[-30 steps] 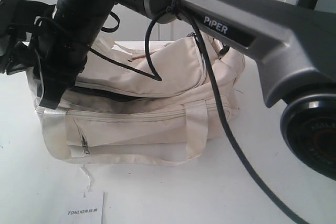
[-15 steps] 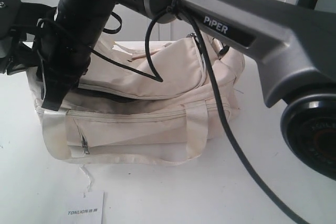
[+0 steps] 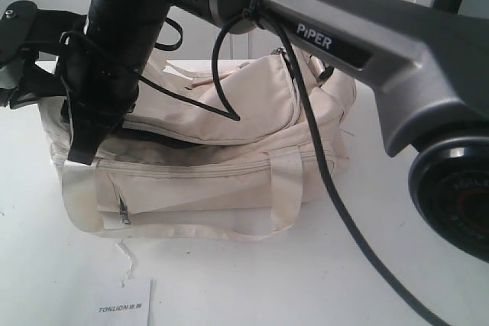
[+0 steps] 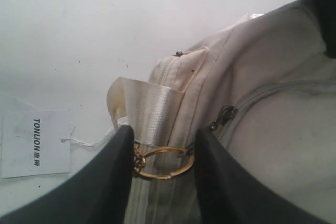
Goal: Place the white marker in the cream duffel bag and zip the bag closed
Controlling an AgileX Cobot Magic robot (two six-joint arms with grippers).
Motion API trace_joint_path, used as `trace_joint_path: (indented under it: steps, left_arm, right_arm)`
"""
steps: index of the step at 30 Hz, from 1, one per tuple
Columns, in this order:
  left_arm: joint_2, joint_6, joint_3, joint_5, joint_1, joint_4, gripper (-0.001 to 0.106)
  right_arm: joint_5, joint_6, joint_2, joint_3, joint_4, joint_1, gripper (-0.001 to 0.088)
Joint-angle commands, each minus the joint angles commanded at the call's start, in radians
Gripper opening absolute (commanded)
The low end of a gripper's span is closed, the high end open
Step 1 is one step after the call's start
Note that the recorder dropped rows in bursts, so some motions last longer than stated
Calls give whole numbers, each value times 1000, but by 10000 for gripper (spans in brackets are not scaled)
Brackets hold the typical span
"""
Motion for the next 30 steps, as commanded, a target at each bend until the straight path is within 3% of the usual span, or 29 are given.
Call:
trace_joint_path:
  steps: [30]
  left_arm:
    - [0, 0, 0, 0, 0, 0, 3]
  right_arm:
    - [0, 126, -8, 0, -53, 0, 0]
